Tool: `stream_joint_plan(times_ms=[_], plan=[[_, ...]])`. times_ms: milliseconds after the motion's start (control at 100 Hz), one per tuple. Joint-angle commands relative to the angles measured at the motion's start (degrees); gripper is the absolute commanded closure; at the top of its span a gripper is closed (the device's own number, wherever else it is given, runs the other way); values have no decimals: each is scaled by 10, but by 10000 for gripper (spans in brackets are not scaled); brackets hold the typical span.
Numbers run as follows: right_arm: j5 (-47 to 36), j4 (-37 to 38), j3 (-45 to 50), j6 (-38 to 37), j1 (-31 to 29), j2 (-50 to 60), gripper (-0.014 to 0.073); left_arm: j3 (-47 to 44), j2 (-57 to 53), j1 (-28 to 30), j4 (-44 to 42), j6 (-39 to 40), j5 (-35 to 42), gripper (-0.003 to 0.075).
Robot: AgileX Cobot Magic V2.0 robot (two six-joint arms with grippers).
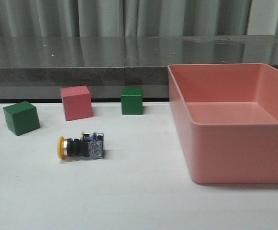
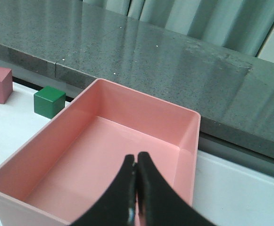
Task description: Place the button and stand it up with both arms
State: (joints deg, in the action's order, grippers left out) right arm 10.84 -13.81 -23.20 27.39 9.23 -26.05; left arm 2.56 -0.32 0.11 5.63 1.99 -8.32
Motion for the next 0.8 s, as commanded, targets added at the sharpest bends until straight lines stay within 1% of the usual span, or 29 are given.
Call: stream_joint_plan(times_ms=[0, 60, 200, 390, 460, 530, 610, 640, 660, 670, 720, 730, 740, 780, 790], plan=[[-41, -6, -16, -1, -3, -1, 703, 66, 0, 1, 21, 5, -11, 739], [-41, -6, -16, -1, -3, -1, 703, 109, 18, 1, 21, 5, -39, 739], [-41, -6, -16, -1, -3, -1, 703, 201, 88, 1, 24, 5, -73, 739], [-41, -6, -16, -1, -3, -1, 703, 299, 221, 1, 28, 5, -128, 739], [-41, -6, -16, -1, -3, -1, 703, 324, 271, 1, 28, 2, -131, 738], [-41, -6, -16, -1, -3, -1, 703, 341, 321, 1, 28, -20, -125, 738], [-41, -6, -16, -1, -3, -1, 703, 358, 373, 1, 29, -65, -119, 723], [-41, -6, -16, -1, -3, -1, 703, 363, 391, 0, 30, -74, -114, 702], [-41, -6, -16, -1, -3, -1, 703, 365, 404, -1, 30, -87, -109, 671], [-41, -6, -16, -1, -3, -1, 703, 366, 408, -1, 31, -90, -107, 671], [-41, -6, -16, -1, -3, -1, 703, 370, 436, -6, 33, -114, -91, 590], [-41, -6, -16, -1, -3, -1, 703, 371, 444, -8, 33, -121, -86, 546], [-41, -6, -16, -1, -3, -1, 703, 371, 447, -10, 33, -125, -85, 546], [-41, -6, -16, -1, -3, -1, 703, 374, 468, -19, 33, -147, -72, 442], [-41, -6, -16, -1, -3, -1, 703, 374, 474, -23, 33, -155, -67, 405]])
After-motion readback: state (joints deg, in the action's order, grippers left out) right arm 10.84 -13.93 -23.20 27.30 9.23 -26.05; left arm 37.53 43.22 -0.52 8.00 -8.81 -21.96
